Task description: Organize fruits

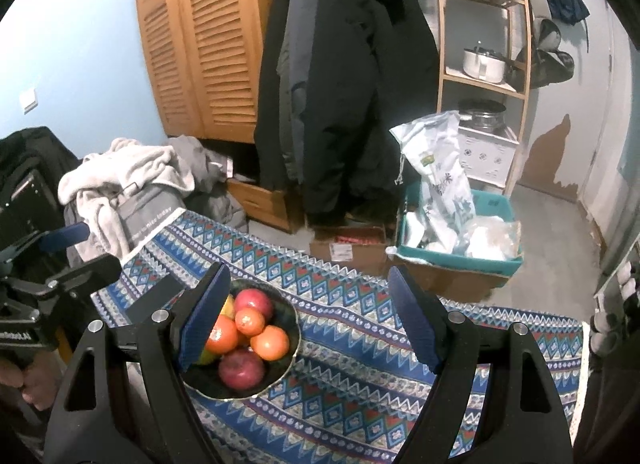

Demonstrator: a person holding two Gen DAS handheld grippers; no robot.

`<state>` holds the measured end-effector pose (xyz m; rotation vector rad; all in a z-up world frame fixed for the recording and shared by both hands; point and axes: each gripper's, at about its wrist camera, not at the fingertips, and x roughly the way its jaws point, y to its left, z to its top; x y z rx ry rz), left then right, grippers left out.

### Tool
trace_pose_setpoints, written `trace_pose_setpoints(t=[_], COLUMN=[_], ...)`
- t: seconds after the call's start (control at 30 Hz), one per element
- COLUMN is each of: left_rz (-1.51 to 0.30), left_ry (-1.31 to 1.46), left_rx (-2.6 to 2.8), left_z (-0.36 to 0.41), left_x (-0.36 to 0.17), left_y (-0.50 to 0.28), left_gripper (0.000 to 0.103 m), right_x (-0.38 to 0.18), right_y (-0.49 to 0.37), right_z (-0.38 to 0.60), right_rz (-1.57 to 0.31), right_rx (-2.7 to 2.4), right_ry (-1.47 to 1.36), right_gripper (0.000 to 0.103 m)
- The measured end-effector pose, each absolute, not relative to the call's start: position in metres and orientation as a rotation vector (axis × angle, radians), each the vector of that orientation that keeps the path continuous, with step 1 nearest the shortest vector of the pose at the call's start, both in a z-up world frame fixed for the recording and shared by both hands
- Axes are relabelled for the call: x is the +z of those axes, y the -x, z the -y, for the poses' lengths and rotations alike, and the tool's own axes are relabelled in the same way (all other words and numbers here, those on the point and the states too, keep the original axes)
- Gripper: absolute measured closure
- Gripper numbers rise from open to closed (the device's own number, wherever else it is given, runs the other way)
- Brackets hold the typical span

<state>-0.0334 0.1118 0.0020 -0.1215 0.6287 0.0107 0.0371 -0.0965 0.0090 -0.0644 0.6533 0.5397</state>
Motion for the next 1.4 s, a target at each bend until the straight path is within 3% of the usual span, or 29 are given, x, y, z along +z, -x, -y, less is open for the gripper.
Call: trace_pose_setpoints(t=[1.4], left_rz=[-0.620], left_ry=[0.106], left_rx=[0.039], left_z=[-0.1100], left_x=[0.0069], left_y=[0.0355], left_gripper=[0.001], right_x=[0.0091], right_y=[-0.0374], right_z=[0.0988], right_rz=[-0.652], right_rx=[0.538], right_ry=[0.070], right_gripper=[0.023])
